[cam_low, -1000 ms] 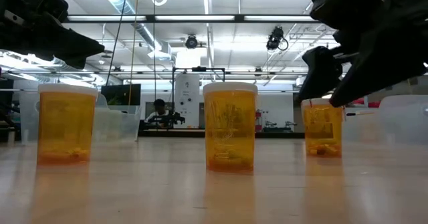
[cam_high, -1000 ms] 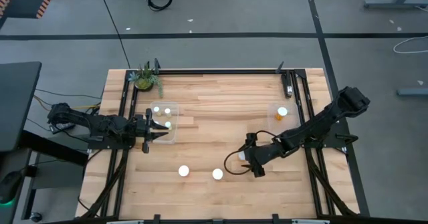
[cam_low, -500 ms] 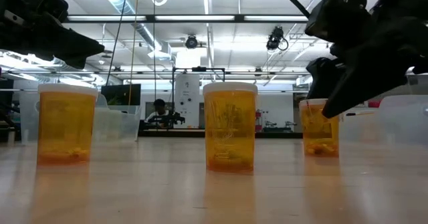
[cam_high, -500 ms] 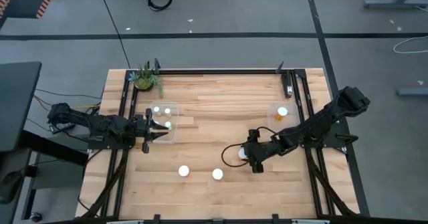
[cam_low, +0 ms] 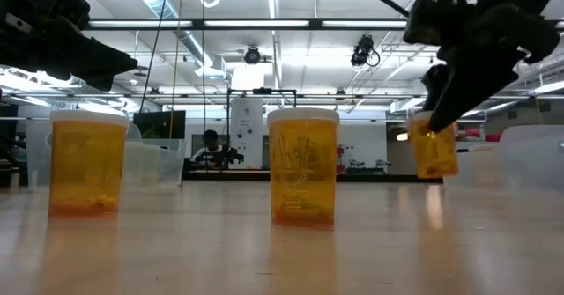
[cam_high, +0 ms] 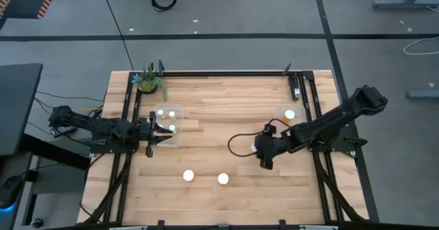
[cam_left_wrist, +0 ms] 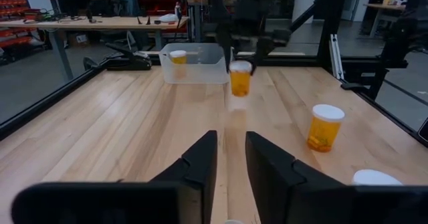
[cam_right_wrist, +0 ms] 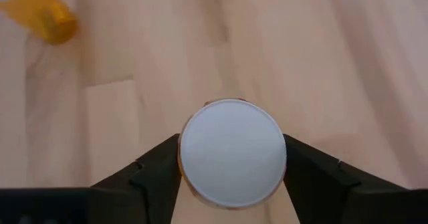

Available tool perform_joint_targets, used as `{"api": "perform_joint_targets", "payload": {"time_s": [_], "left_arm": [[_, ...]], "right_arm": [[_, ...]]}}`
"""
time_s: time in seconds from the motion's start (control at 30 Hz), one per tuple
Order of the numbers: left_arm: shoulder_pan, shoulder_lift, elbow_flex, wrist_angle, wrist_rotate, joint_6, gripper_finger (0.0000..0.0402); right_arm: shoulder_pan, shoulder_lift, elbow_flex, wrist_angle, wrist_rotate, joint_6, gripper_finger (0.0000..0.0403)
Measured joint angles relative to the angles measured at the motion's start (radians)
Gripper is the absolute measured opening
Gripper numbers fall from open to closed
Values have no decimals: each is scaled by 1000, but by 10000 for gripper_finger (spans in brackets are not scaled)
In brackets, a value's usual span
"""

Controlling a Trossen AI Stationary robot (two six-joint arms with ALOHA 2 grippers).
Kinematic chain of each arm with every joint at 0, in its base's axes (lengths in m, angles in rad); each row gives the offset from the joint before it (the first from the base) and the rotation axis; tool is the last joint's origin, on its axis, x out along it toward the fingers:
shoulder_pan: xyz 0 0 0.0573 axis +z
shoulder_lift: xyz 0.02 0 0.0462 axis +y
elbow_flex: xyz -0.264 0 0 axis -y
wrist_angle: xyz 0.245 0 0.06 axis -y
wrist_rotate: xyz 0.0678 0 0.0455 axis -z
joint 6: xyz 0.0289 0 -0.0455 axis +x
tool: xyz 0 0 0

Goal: Pick and place medicine bottles into bin by pill shape (circle, oval)
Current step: Put the big orange pill bottle into the right transparent bin

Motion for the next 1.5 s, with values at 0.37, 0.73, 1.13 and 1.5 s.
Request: {"api": "perform_joint_targets", "payload": {"time_s": [0.37,0.73,1.13,1.5], "left_arm": [[0,0,0,0,0,0,83],[0,0,0,0,0,0,93],[0,0,0,0,0,0,93],[0,0,0,0,0,0,83]], "right_arm": [[-30,-173,11,-360,132,260,237],[-31,-292,11,-507,210,398,236],[-31,-292,-21,-738,249,722,235],[-31,-292,-124,-661,178,765,235]]}}
